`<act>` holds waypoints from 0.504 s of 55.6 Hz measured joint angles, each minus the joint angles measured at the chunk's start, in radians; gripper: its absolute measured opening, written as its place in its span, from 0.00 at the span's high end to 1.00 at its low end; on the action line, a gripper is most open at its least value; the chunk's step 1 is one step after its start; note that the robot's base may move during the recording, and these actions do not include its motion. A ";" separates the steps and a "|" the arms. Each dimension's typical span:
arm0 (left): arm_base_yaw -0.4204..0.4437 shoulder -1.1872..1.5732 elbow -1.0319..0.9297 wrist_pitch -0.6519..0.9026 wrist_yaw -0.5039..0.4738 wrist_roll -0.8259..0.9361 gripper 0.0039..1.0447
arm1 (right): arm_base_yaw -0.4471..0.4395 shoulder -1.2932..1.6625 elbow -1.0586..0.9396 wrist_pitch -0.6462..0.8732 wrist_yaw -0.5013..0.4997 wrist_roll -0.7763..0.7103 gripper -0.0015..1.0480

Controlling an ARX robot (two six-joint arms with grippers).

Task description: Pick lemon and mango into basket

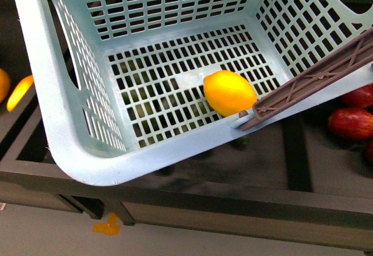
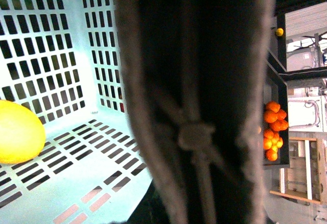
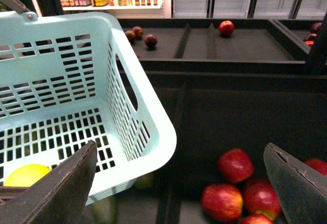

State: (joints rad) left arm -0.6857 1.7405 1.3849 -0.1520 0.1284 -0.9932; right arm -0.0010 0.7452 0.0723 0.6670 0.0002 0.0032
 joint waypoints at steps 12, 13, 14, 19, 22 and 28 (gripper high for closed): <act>0.000 0.000 0.000 0.000 0.005 -0.001 0.96 | 0.000 0.000 0.000 0.000 0.000 0.000 0.08; 0.000 0.000 0.000 0.000 0.004 -0.001 0.96 | 0.000 0.000 0.000 0.000 0.000 0.000 0.08; 0.000 0.000 0.000 0.000 0.003 -0.001 0.96 | 0.000 0.001 0.000 0.000 0.000 0.000 0.08; 0.000 0.000 0.000 0.000 0.002 0.000 0.96 | 0.000 0.000 0.000 0.000 0.000 0.000 0.08; 0.000 0.000 0.000 0.000 0.002 -0.001 0.96 | 0.000 0.000 0.000 0.000 0.000 0.000 0.08; 0.000 0.000 0.000 0.000 0.002 -0.001 0.96 | 0.000 0.000 0.000 0.000 0.000 0.000 0.08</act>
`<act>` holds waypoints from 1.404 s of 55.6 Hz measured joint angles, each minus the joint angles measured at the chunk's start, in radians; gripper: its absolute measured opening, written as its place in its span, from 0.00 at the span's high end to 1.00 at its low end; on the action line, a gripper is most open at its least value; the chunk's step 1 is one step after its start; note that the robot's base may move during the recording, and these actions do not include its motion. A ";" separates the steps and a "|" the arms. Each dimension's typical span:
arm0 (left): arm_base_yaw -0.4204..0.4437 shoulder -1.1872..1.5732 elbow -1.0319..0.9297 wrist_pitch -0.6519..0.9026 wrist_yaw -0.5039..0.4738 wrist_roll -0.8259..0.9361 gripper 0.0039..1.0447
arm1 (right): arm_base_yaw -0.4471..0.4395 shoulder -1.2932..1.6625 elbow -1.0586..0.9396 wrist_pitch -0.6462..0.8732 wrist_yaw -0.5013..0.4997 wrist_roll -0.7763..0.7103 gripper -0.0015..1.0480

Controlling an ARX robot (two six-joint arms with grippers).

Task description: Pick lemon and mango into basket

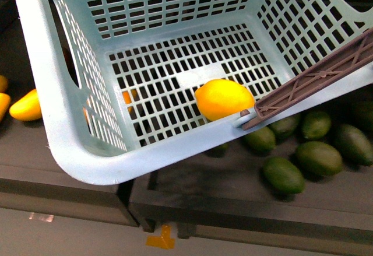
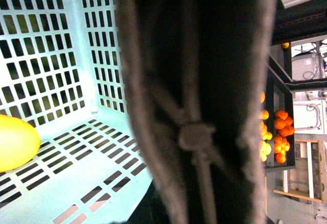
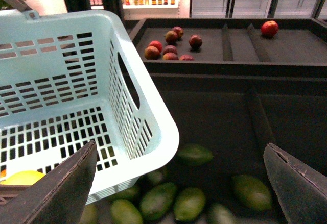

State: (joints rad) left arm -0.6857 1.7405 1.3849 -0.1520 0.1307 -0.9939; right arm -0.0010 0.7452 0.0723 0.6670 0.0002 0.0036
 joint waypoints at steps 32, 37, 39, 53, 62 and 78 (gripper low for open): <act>0.000 0.000 0.000 0.000 0.000 0.001 0.96 | 0.000 -0.001 0.000 0.000 0.001 0.000 0.08; 0.001 0.000 0.000 0.000 0.000 0.001 0.96 | 0.000 0.001 0.000 0.000 0.000 0.000 0.08; 0.000 0.000 0.000 0.000 -0.001 0.001 0.96 | 0.000 0.000 0.000 0.000 0.000 0.000 0.08; 0.000 -0.002 0.000 0.000 0.000 0.000 0.96 | 0.000 0.000 0.000 0.000 0.000 0.000 0.08; 0.000 -0.002 0.000 0.000 -0.002 0.002 0.96 | 0.000 0.000 0.000 0.000 0.000 0.000 0.08; 0.000 -0.002 0.000 0.000 0.000 0.002 0.96 | 0.000 -0.001 0.000 0.000 0.000 0.000 0.08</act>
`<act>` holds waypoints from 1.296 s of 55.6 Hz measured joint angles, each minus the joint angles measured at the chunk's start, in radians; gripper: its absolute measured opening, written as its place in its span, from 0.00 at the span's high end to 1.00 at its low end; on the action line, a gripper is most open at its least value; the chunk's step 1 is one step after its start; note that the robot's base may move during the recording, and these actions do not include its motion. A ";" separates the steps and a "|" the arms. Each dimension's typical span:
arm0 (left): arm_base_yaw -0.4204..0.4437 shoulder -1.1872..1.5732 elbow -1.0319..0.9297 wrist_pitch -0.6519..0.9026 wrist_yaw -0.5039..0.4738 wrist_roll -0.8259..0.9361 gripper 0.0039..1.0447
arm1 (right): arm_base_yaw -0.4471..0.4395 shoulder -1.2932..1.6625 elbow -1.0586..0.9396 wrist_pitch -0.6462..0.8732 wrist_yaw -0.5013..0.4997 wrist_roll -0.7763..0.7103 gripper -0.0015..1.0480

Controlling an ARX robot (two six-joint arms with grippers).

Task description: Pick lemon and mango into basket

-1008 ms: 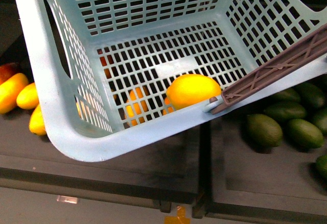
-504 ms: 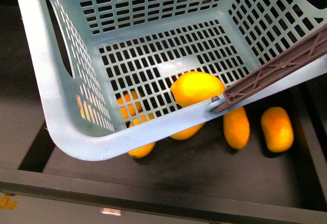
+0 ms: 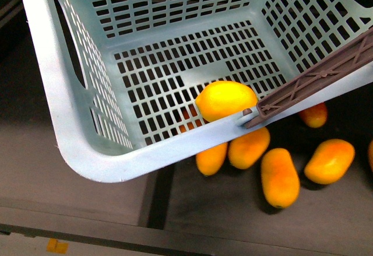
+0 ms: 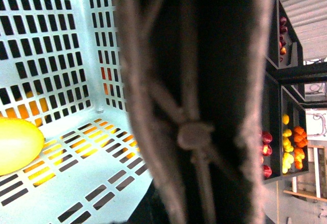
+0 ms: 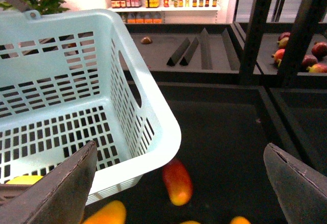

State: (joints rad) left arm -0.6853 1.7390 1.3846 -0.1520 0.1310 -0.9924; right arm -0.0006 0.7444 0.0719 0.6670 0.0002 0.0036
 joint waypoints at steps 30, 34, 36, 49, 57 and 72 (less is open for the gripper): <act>0.003 -0.004 0.000 0.000 0.000 0.000 0.96 | -0.109 0.097 0.312 -0.761 0.292 0.442 0.08; 0.000 -0.003 0.000 0.000 0.005 -0.003 0.96 | -0.281 0.156 0.368 -0.772 0.224 0.469 0.08; 0.000 -0.003 0.000 0.000 0.009 -0.003 0.96 | -0.353 0.201 0.385 -0.744 0.198 0.449 0.08; -0.003 -0.003 0.000 0.000 0.001 -0.003 0.96 | -0.513 0.612 0.441 -0.528 0.050 0.216 0.08; -0.001 -0.003 0.000 0.000 -0.011 0.001 0.96 | -0.502 0.850 0.495 -0.430 0.036 0.145 0.08; 0.000 -0.003 0.000 0.000 0.003 0.000 0.96 | -0.414 1.275 0.624 -0.346 0.048 0.109 0.08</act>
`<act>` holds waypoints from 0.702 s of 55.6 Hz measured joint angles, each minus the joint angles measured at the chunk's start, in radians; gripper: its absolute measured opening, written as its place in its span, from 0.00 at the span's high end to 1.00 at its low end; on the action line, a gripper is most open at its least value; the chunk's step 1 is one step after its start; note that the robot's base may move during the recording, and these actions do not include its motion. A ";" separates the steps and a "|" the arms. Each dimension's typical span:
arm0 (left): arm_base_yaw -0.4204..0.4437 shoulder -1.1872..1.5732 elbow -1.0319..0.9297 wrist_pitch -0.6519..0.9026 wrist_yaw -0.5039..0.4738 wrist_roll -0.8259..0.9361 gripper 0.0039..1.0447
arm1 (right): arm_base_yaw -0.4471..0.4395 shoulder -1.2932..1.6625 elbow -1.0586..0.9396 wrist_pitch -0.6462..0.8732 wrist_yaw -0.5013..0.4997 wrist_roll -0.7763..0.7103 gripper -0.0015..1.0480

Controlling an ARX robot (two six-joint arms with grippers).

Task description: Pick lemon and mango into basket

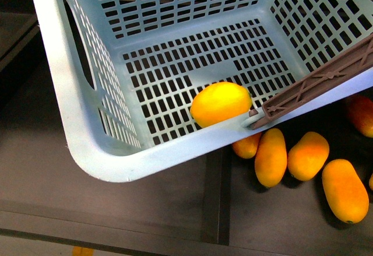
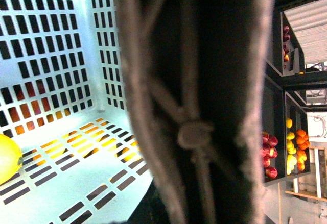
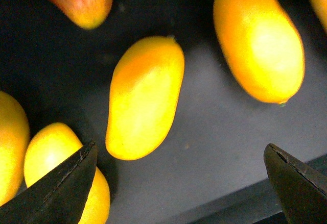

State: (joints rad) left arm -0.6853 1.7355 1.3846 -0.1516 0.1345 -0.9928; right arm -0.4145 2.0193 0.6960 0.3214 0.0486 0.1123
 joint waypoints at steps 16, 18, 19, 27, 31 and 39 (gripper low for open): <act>0.000 0.000 0.000 0.000 -0.006 0.000 0.96 | 0.063 0.152 0.104 0.000 0.011 0.044 0.08; 0.000 0.000 0.000 0.000 -0.007 0.000 0.96 | 0.064 0.173 0.119 0.000 0.011 0.051 0.08; 0.000 0.000 0.000 0.000 -0.007 0.000 0.96 | 0.064 0.177 0.121 0.000 0.012 0.052 0.08; 0.000 0.000 0.000 0.000 -0.005 0.000 0.96 | 0.057 0.220 0.142 -0.002 0.023 0.053 0.08; 0.000 0.000 0.000 0.000 -0.003 0.000 0.96 | 0.049 0.241 0.151 -0.002 0.028 0.053 0.08; 0.000 0.000 0.000 0.000 -0.002 0.000 0.96 | 0.042 0.267 0.161 0.000 0.034 0.053 0.08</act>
State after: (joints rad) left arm -0.6853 1.7355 1.3846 -0.1516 0.1326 -0.9928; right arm -0.3721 2.2868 0.8570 0.3218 0.0822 0.1654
